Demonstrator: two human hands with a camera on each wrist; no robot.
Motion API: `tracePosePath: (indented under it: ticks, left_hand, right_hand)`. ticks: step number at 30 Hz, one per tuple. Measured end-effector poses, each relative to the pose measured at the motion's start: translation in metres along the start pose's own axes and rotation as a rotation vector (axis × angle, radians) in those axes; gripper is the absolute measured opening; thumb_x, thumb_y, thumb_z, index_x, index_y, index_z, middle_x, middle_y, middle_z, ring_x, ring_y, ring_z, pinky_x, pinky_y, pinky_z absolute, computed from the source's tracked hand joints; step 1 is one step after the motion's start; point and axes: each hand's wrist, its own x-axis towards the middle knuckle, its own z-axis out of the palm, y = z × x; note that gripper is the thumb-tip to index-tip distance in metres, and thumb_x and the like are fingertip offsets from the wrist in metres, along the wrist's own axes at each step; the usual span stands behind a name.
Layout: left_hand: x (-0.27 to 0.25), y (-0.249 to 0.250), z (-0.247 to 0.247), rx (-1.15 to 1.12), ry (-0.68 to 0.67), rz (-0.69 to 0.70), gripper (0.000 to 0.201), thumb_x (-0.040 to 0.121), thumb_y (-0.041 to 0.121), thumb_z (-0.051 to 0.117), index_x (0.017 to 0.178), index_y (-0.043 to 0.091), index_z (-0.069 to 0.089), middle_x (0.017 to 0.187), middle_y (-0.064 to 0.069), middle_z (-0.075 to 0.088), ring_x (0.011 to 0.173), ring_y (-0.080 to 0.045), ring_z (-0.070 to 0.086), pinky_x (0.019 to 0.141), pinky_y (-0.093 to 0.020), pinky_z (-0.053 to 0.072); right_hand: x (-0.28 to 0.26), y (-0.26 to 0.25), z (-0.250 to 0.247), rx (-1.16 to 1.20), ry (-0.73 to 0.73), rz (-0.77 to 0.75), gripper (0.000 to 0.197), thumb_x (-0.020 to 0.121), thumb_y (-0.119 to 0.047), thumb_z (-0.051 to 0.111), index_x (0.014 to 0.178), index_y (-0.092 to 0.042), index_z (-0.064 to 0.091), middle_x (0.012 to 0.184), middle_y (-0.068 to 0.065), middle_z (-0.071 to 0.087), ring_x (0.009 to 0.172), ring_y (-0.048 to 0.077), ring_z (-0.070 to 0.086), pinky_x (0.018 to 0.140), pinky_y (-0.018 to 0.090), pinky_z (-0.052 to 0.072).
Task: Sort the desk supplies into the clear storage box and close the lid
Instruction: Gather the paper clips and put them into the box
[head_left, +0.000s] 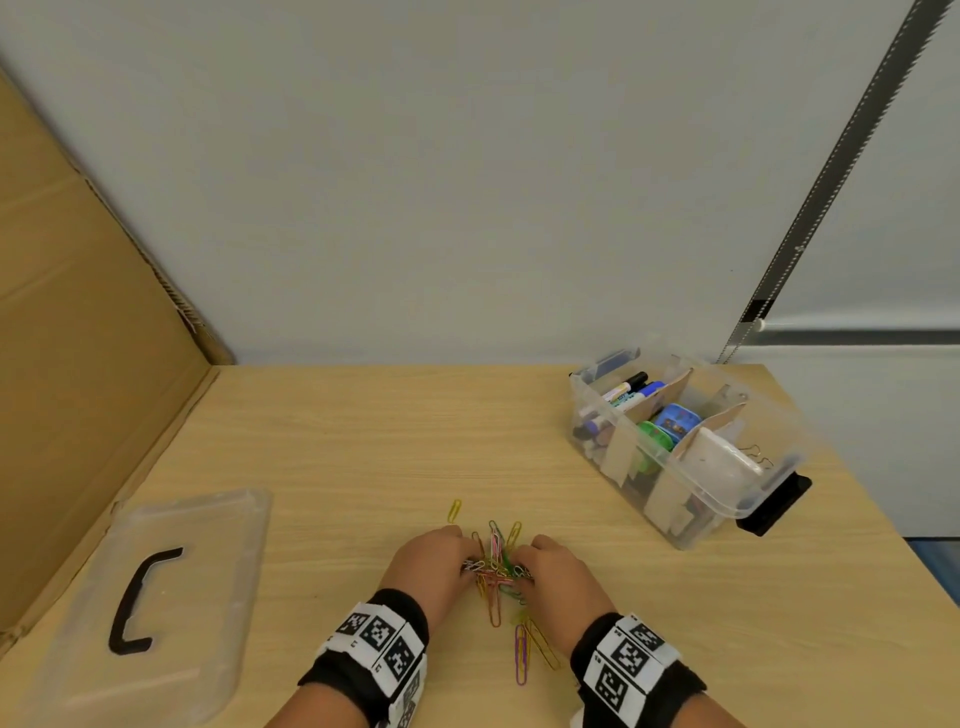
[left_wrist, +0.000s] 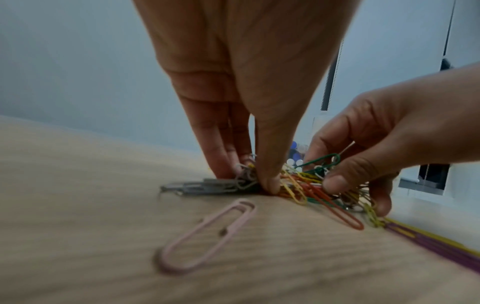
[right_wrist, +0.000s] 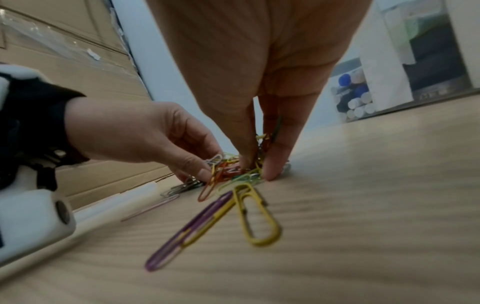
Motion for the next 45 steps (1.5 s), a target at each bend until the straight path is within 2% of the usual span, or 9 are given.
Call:
tracePosePath:
  ticks: [5, 11, 20, 25, 29, 33, 37, 42, 45]
  left_hand:
    - [-0.003, 0.000, -0.004, -0.065, 0.030, -0.006, 0.028, 0.094, 0.028, 0.050, 0.119, 0.026, 0.062, 0.112, -0.002, 0.062, 0.101, -0.018, 0.058, 0.083, -0.027, 0.043]
    - [-0.011, -0.006, -0.013, -0.430, 0.136, -0.079, 0.021, 0.087, 0.027, 0.065, 0.106, 0.024, 0.072, 0.085, 0.012, 0.065, 0.080, -0.003, 0.060, 0.075, -0.019, 0.048]
    - [-0.013, 0.000, -0.029, -0.577, 0.277, -0.094, 0.019, 0.082, 0.028, 0.072, 0.101, 0.027, 0.072, 0.088, 0.013, 0.069, 0.082, 0.000, 0.061, 0.066, -0.005, 0.042]
    - [-0.015, 0.007, -0.032, -0.593, 0.301, -0.080, 0.015, 0.081, 0.025, 0.072, 0.094, 0.033, 0.069, 0.085, 0.018, 0.067, 0.081, 0.001, 0.062, 0.065, -0.003, 0.043]
    - [-0.016, 0.009, -0.031, -0.570, 0.285, -0.064, 0.014, 0.081, 0.027, 0.072, 0.093, 0.033, 0.071, 0.085, 0.017, 0.069, 0.079, 0.001, 0.063, 0.067, -0.005, 0.044]
    - [-0.017, 0.008, -0.029, -0.576, 0.275, -0.057, 0.013, 0.081, 0.027, 0.073, 0.093, 0.032, 0.073, 0.084, 0.018, 0.070, 0.080, 0.004, 0.062, 0.067, -0.005, 0.044]
    - [-0.021, 0.007, -0.031, -0.593, 0.272, -0.058, 0.013, 0.081, 0.026, 0.073, 0.092, 0.032, 0.074, 0.082, 0.018, 0.070, 0.081, 0.006, 0.062, 0.068, -0.010, 0.048]
    - [-0.021, 0.024, -0.043, -0.618, 0.296, 0.024, 0.017, 0.080, 0.023, 0.073, 0.087, 0.038, 0.072, 0.086, 0.029, 0.066, 0.082, 0.004, 0.062, 0.066, -0.014, 0.052]
    - [-0.011, 0.055, -0.056, -0.666, 0.284, 0.088, 0.014, 0.080, 0.023, 0.073, 0.091, 0.032, 0.075, 0.084, 0.022, 0.068, 0.082, 0.001, 0.064, 0.068, -0.019, 0.055]
  right_hand:
    - [-0.001, 0.008, -0.009, 0.089, 0.009, 0.016, 0.024, 0.093, -0.017, 0.053, 0.113, -0.019, 0.067, 0.100, 0.000, 0.059, 0.085, 0.011, 0.051, 0.073, 0.018, 0.038]
    - [-0.013, 0.014, -0.056, 0.517, 0.020, 0.082, 0.016, 0.089, -0.010, 0.062, 0.084, -0.025, 0.067, 0.076, 0.002, 0.064, 0.067, 0.013, 0.064, 0.067, 0.029, 0.059]
    - [-0.038, 0.052, -0.182, 0.939, 0.347, 0.138, 0.010, 0.084, 0.001, 0.066, 0.090, -0.006, 0.069, 0.084, 0.020, 0.065, 0.061, 0.010, 0.066, 0.056, 0.019, 0.057]
    - [-0.029, 0.098, -0.203, 0.720, 0.444, 0.229, 0.009, 0.086, -0.001, 0.065, 0.094, -0.003, 0.069, 0.084, 0.024, 0.065, 0.059, 0.011, 0.066, 0.058, 0.020, 0.058]
    - [0.000, 0.119, -0.186, 0.232, 0.275, 0.300, 0.008, 0.088, -0.007, 0.062, 0.089, -0.011, 0.069, 0.081, 0.012, 0.065, 0.069, 0.022, 0.069, 0.072, 0.035, 0.060]
    - [0.026, 0.119, -0.171, -0.188, 0.053, 0.266, 0.020, 0.090, -0.010, 0.051, 0.090, -0.013, 0.071, 0.095, 0.006, 0.066, 0.086, 0.019, 0.062, 0.073, 0.023, 0.048]
    - [0.031, 0.124, -0.173, -0.233, -0.029, 0.265, 0.029, 0.091, -0.012, 0.050, 0.107, -0.022, 0.072, 0.112, 0.000, 0.067, 0.099, 0.017, 0.062, 0.088, 0.027, 0.051]
    - [-0.001, 0.144, -0.185, 0.066, 0.483, 0.226, 0.017, 0.091, -0.020, 0.055, 0.090, -0.026, 0.070, 0.096, -0.002, 0.069, 0.090, 0.017, 0.062, 0.080, 0.035, 0.052]
    - [-0.018, 0.168, -0.168, -0.103, 0.744, 0.272, 0.028, 0.091, -0.020, 0.053, 0.118, -0.013, 0.062, 0.124, 0.008, 0.059, 0.112, 0.028, 0.051, 0.094, 0.041, 0.045]
